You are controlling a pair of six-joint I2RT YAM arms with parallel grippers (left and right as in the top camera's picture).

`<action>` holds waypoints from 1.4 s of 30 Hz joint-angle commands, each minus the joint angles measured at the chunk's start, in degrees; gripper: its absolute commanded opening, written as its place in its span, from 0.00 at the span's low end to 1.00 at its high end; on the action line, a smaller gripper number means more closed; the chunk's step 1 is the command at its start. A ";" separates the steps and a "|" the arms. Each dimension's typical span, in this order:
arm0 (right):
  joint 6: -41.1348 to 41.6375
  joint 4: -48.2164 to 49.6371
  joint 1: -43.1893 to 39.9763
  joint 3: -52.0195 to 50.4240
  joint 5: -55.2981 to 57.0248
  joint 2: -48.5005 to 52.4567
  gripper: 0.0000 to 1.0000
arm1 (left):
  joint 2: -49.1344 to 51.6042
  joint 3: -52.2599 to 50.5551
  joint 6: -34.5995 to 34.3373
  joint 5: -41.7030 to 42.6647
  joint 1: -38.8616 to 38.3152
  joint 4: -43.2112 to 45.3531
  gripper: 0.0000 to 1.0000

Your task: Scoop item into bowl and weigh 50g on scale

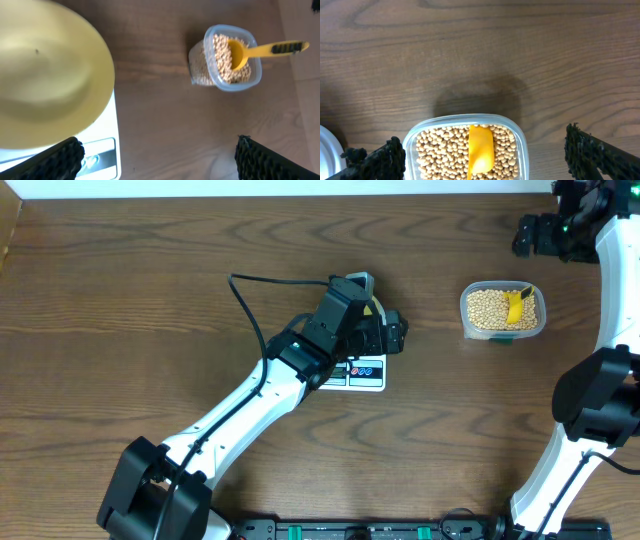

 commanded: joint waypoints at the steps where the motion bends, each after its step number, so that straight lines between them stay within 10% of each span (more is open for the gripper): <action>1: 0.68 -0.04 -0.31 0.63 0.20 0.50 0.99 | 0.26 0.09 -0.11 4.35 -0.15 -2.49 0.98; 21: 0.68 -0.04 -0.24 0.63 0.20 0.50 0.99 | -0.26 8.90 5.03 8.72 0.42 -20.48 0.98; 24: 0.68 -0.04 -0.24 0.63 0.20 0.50 0.99 | -0.26 8.92 19.12 19.54 0.52 -20.55 0.97; 42: 0.68 -0.04 -0.24 0.63 0.20 0.50 0.99 | 13.03 24.52 44.94 14.99 -1.07 -59.23 0.98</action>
